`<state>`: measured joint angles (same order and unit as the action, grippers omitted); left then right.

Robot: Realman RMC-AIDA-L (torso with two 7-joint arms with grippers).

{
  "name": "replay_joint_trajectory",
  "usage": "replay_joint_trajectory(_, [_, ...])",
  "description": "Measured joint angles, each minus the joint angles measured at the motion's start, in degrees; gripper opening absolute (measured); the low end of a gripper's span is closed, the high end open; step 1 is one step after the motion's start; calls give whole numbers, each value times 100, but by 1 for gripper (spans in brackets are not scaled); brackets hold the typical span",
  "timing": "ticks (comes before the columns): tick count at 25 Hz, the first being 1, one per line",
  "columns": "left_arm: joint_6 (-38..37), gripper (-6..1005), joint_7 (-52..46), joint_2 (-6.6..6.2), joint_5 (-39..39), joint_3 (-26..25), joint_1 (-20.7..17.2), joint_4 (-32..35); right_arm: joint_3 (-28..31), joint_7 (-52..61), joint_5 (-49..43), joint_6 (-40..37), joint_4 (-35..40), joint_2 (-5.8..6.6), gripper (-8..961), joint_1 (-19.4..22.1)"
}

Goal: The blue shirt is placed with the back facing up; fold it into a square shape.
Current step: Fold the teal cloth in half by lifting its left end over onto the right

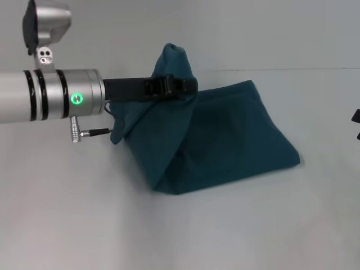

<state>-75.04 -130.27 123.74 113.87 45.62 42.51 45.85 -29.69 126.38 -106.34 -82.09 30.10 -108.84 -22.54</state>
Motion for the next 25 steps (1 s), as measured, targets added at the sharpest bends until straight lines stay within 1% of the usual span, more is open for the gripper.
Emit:
replay_joint_trajectory(6, [-15,38,36,-1,-16,31,18,-3,-9,-51,0,10,-55,-7,819,7])
replay_joint_trajectory(8, [-50,38,155,7,-66,174,48,-5,-12,-62,0,18,-58,-6,819,4])
replay_joint_trajectory(12, [5,38,611,33,-365,746,89,-75,-43,-68,0,27,-59,-5,819,-7])
replay_joint_trajectory(15, [221,39,843,42,-540,1121,142,-244,-48,-71,0,46,-99,-5,819,-8])
replay_joint_trajectory(23, [1430,39,1085,68,-794,2237,392,-771,-63,-84,0,92,-127,-5,819,-20])
replay_joint_trajectory(25, [1621,39,1193,72,-866,2485,409,-824,-64,-85,0,95,-127,-5,819,-21])
